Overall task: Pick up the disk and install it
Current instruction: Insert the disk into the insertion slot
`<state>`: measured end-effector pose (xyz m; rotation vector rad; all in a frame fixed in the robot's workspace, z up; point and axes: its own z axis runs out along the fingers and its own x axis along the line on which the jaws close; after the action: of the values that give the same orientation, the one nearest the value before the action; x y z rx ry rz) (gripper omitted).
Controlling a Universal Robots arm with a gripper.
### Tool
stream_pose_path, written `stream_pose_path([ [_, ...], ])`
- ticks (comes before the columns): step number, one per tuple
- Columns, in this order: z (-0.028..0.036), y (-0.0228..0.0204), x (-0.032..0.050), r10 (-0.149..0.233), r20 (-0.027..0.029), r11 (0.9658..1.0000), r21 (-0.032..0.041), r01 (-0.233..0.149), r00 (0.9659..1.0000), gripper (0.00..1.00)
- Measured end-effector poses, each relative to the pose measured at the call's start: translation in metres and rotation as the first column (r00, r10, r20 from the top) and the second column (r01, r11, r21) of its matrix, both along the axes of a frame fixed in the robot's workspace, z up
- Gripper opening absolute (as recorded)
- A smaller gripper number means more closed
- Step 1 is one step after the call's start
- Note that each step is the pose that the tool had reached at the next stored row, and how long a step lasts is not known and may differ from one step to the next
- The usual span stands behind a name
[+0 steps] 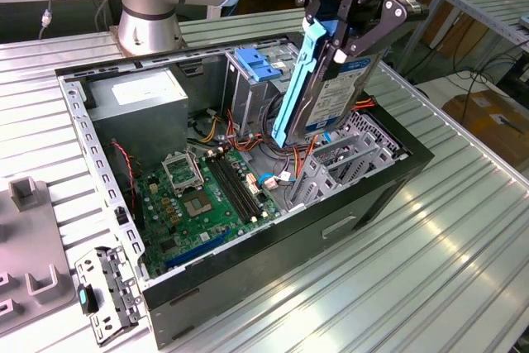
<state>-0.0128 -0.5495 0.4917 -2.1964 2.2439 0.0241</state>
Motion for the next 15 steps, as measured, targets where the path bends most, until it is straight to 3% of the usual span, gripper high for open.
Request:
stream_pose_path([
  [4,-0.0018,-0.0018,0.0131,0.0,-0.0001,1.0,-0.0003,0.0,1.0,0.37],
  [5,-0.0028,-0.0026,0.0198,0.0,0.0,1.0,-0.0004,0.0,1.0,0.37],
  [8,-0.0041,-0.0031,0.027,0.0,-0.0001,1.0,-0.001,0.0,1.0,0.37],
  [15,-0.0045,-0.0032,0.0292,0.0,0.0,1.0,-0.001,0.0,1.0,0.37],
])
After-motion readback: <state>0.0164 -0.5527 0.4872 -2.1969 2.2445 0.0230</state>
